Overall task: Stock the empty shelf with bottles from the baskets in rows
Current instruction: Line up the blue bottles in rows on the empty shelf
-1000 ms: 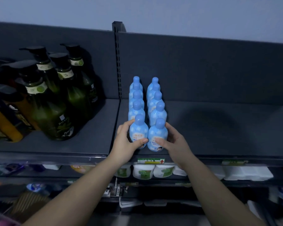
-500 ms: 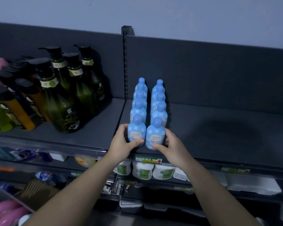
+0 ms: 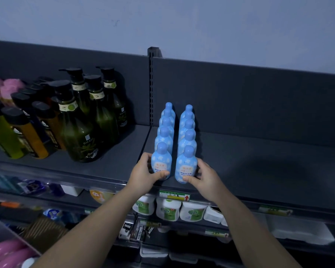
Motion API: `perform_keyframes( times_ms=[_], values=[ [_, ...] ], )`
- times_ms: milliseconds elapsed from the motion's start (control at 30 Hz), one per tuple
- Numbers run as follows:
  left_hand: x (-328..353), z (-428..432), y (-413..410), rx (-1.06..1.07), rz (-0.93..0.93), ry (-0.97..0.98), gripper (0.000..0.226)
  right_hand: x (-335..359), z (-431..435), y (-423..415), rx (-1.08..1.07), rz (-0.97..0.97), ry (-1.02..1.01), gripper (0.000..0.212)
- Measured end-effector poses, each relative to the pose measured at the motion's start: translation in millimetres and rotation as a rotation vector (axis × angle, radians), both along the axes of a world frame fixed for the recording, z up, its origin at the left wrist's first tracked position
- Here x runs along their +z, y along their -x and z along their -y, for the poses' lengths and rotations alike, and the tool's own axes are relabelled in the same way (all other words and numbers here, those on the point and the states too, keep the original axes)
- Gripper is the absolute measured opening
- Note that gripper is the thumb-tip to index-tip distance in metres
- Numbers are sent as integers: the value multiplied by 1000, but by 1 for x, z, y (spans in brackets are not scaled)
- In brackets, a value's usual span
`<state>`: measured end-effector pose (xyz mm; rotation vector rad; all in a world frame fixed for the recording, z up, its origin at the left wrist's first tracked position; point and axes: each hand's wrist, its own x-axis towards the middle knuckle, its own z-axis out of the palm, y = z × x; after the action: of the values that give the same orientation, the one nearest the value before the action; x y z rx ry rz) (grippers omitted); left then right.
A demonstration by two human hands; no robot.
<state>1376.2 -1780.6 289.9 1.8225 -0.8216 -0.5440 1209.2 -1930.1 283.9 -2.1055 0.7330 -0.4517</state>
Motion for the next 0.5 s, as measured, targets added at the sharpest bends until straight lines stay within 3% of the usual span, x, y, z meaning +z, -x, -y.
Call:
perform_keyframes(
  times_ms=[500],
  values=[
    [4,0,0,-9,-11,26,46,7,3,1,-12,15,-45,55]
  ],
)
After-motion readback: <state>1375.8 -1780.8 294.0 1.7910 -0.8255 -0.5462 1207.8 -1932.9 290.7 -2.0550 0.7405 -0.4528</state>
